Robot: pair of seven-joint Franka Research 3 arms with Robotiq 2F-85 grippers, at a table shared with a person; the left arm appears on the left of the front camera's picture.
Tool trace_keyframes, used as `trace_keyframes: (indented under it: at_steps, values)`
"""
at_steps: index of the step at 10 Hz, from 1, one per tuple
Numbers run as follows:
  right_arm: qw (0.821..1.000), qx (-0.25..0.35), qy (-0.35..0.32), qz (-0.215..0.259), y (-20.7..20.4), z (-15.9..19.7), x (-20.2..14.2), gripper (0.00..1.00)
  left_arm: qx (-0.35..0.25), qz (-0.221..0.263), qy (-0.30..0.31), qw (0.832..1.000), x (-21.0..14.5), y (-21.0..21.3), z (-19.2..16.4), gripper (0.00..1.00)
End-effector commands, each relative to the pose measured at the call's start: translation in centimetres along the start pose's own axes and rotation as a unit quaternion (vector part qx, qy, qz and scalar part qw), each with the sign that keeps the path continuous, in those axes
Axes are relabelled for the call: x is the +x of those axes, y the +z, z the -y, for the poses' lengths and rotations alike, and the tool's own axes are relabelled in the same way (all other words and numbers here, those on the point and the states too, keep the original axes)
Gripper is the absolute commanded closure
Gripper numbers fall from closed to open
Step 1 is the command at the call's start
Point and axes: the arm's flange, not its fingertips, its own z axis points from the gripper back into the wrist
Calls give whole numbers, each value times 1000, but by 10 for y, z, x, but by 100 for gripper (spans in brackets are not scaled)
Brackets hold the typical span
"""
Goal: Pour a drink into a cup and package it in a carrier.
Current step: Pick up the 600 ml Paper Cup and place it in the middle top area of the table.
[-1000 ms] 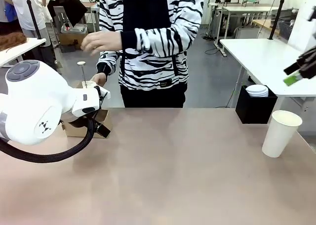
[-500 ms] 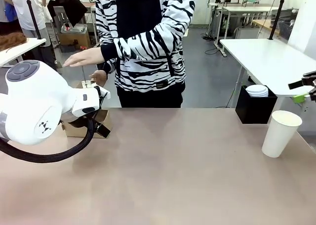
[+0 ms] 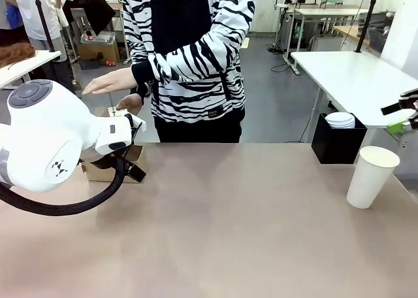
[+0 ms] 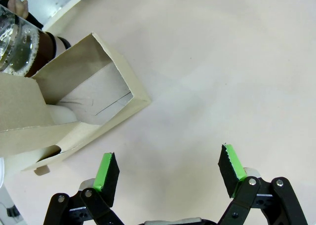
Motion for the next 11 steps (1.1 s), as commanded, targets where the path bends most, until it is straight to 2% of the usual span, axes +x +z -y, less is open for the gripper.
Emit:
trace_keyframes:
  at_steps: [1,4,6,9,11]
  values:
    - [996,28,-30,79,35,31,-55,0,0,0,0,1000,0,0,0,0]
    - [980,0,7,201,58,28,-145,0,0,0,0,1000,0,0,0,0]
    - [966,8,2,259,42,41,-187,0,0,0,0,1000,0,0,0,0]
    - [956,22,4,293,9,51,-225,0,0,0,0,1000,0,0,0,0]
    - [958,36,11,283,-15,48,-233,0,0,0,0,1000,0,0,0,0]
